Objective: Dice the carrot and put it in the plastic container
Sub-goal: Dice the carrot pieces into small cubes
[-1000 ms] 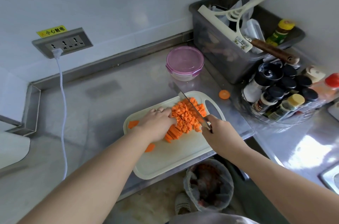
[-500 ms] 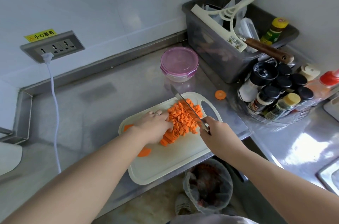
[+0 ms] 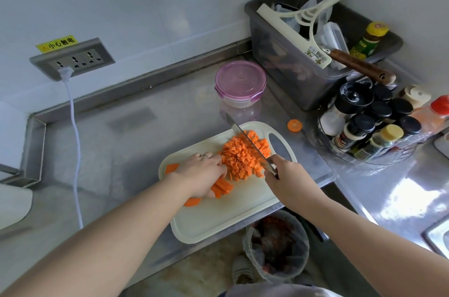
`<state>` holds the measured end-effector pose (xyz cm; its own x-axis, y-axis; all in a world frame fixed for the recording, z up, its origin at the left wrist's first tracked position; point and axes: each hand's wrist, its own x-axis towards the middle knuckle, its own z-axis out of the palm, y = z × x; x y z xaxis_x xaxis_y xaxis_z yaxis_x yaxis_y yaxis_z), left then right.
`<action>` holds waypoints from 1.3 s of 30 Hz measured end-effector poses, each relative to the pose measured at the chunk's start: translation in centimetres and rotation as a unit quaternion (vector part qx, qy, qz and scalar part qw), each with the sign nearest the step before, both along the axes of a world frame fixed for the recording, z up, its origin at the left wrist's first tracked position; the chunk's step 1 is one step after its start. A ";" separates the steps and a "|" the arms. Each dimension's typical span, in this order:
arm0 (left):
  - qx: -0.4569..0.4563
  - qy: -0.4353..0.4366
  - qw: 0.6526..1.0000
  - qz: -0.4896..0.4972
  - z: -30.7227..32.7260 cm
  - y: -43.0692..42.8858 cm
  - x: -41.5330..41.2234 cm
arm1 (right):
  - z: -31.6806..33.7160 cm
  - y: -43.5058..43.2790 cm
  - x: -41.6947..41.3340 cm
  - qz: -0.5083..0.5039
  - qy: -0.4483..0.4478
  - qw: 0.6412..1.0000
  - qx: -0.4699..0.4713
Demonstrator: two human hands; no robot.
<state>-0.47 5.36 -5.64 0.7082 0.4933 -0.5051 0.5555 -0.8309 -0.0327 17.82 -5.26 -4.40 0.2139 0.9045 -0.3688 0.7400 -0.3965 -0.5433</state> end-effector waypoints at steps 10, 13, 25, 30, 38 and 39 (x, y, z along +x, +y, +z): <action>0.036 -0.036 0.997 0.065 -0.6 -1.5 -0.6 | 0.2 0.0 -0.5 0.017 -0.019 1.000 0.007; 0.072 -0.043 0.991 0.103 -0.9 -2.5 -0.7 | 0.1 0.0 -1.0 0.035 -0.010 0.999 0.004; 0.172 -0.113 0.932 0.299 -2.5 -7.2 -2.1 | -0.8 -0.7 -2.6 0.104 0.039 0.993 -0.041; 0.217 -0.240 0.915 0.241 -4.0 -9.6 -3.5 | -1.1 -0.8 -2.3 0.098 0.063 0.992 -0.053; 0.227 -0.256 0.888 0.307 -4.8 -11.2 -2.9 | -1.1 -1.1 -1.3 0.101 0.075 0.991 -0.043; 0.227 -0.256 0.886 0.313 -4.8 -11.2 -2.8 | -1.1 -1.1 -1.3 0.102 0.074 0.991 -0.043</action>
<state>-3.27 -5.88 -10.45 0.3035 0.9402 0.1547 0.9411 -0.3212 0.1057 16.55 -6.39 -5.53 -0.0327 0.8874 -0.4599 0.7241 -0.2962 -0.6229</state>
